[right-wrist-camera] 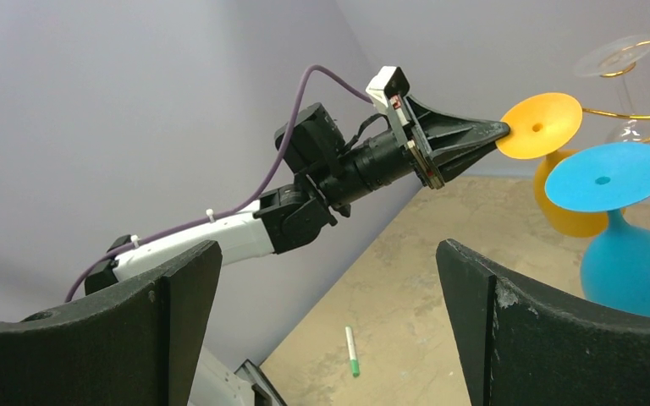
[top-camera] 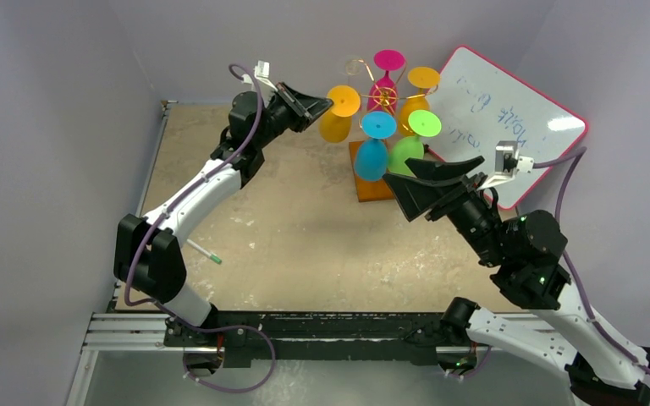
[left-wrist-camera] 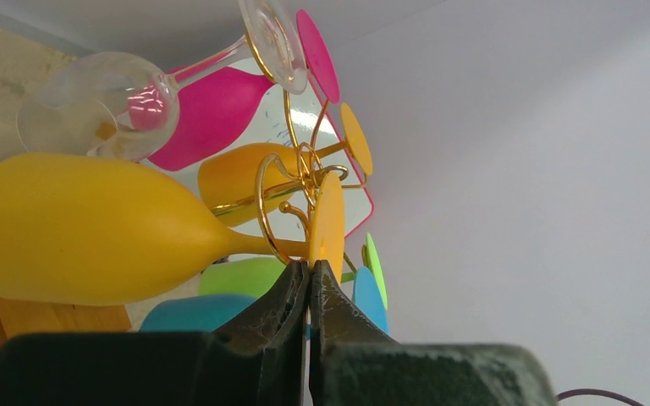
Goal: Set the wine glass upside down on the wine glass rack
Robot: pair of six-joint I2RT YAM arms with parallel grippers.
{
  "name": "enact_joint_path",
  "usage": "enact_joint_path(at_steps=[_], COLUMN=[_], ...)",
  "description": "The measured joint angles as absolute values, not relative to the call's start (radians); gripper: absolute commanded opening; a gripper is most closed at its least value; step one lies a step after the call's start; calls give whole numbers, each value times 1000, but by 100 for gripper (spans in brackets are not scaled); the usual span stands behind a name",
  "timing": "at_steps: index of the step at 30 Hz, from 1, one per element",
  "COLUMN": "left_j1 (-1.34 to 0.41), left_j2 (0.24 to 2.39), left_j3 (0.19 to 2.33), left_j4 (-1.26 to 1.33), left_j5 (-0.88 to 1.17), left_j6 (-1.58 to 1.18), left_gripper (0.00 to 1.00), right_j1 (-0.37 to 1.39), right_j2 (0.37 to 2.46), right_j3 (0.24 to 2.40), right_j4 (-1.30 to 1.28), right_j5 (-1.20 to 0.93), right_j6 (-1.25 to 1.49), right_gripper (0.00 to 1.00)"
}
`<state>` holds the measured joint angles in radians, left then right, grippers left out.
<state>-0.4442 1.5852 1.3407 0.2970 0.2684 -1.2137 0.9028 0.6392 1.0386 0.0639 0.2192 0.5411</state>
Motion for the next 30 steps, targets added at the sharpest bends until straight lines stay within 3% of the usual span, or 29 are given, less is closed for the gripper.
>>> enact_joint_path(at_steps=[5,16,30], left_j1=[-444,-440,-439], left_j2=[1584,1584,1539], left_j3=[1328,1328,1328], left_j4=[298,289,112], left_j5=[288,345,320], left_j6=[-1220,-1219,-1095], left_gripper=[1,15,41], right_j1=[903,903,903], right_j2=[650,659,649], right_j3=[1039,1039,1037], right_j4=[60,40,24], right_j5=[219,219,223], right_j6=[541,540,537], right_gripper=[100,100,100])
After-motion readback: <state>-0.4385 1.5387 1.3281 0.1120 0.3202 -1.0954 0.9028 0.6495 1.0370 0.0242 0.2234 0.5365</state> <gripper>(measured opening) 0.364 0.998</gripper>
